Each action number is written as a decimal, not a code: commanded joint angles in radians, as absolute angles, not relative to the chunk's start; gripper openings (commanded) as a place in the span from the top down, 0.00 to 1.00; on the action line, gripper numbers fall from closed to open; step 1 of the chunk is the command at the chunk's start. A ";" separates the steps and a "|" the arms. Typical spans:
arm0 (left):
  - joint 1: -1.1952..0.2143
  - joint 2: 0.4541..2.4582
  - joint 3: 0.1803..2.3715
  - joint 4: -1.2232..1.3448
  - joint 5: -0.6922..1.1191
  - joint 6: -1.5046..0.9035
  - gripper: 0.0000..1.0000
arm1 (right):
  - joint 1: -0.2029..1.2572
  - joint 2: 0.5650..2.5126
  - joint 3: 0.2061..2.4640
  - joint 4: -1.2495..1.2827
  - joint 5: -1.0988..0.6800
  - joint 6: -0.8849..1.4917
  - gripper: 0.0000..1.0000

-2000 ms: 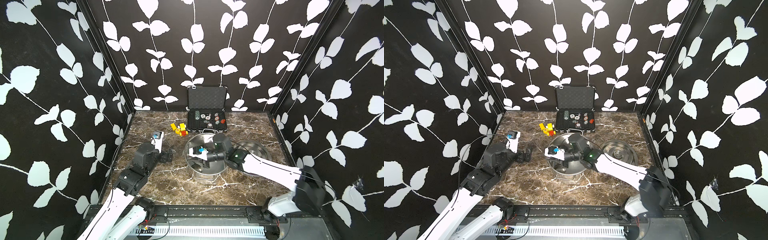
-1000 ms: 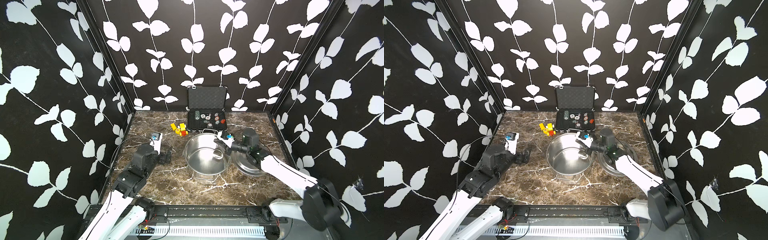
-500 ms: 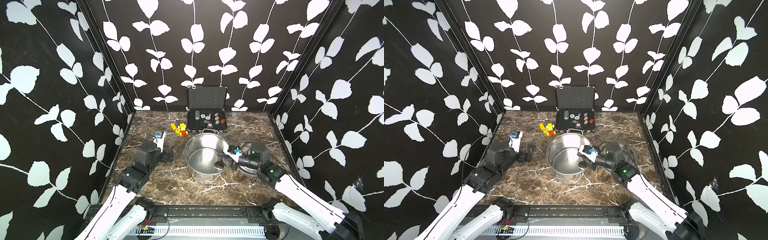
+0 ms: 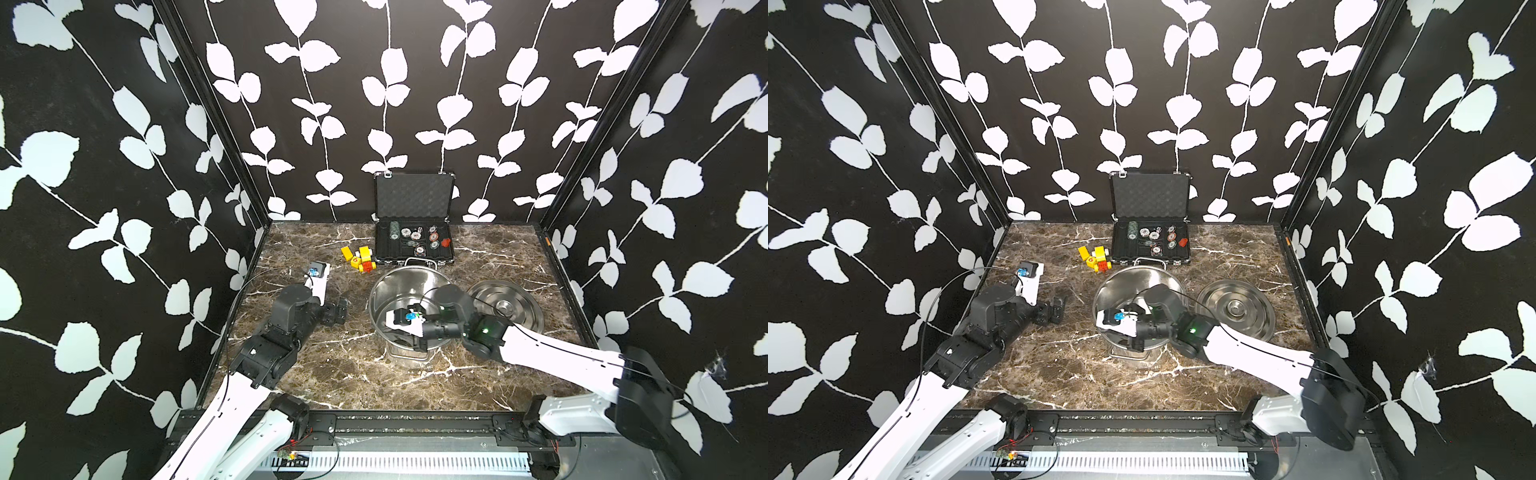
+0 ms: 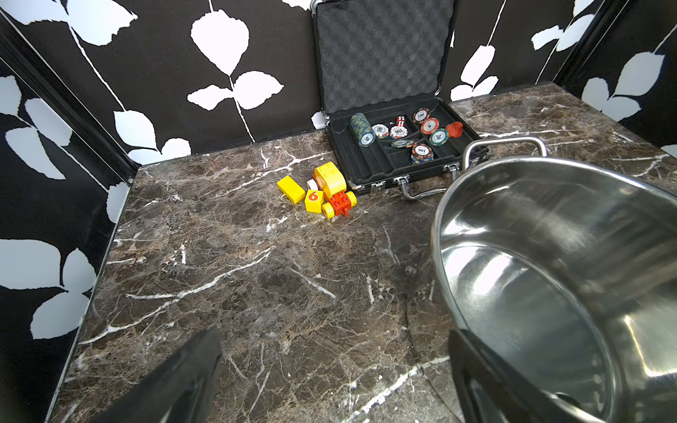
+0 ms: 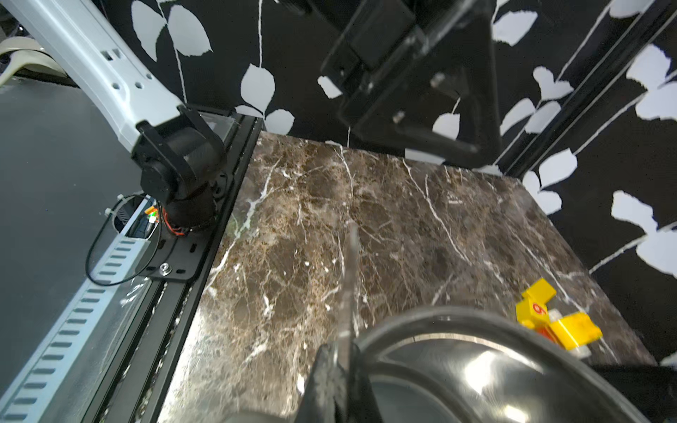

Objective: Stir the soup with a spoon
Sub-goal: Stir the soup in the pan with a stick.

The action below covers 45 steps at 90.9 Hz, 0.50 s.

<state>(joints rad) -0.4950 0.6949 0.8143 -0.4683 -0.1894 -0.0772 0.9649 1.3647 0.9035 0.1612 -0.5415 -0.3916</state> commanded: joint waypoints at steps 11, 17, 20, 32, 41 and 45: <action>-0.497 0.670 0.817 -0.487 -0.199 -0.064 0.01 | 0.929 1.499 1.011 0.323 -0.553 -0.450 1.00; -0.497 0.671 0.820 -0.493 -0.197 -0.065 0.01 | 0.893 1.528 1.021 0.361 -0.564 -0.455 1.00; -0.496 0.671 0.822 -0.496 -0.198 -0.064 0.01 | 0.872 1.540 1.025 0.376 -0.572 -0.454 1.00; -0.497 0.672 0.825 -0.500 -0.202 -0.062 0.01 | 0.789 1.573 1.032 0.429 -0.615 -0.438 1.00; -0.497 0.674 0.826 -0.497 -0.200 -0.067 0.01 | 0.730 1.577 1.017 0.458 -0.634 -0.417 1.00; -0.497 0.675 0.826 -0.498 -0.198 -0.069 0.01 | 0.703 1.567 1.001 0.457 -0.639 -0.415 1.00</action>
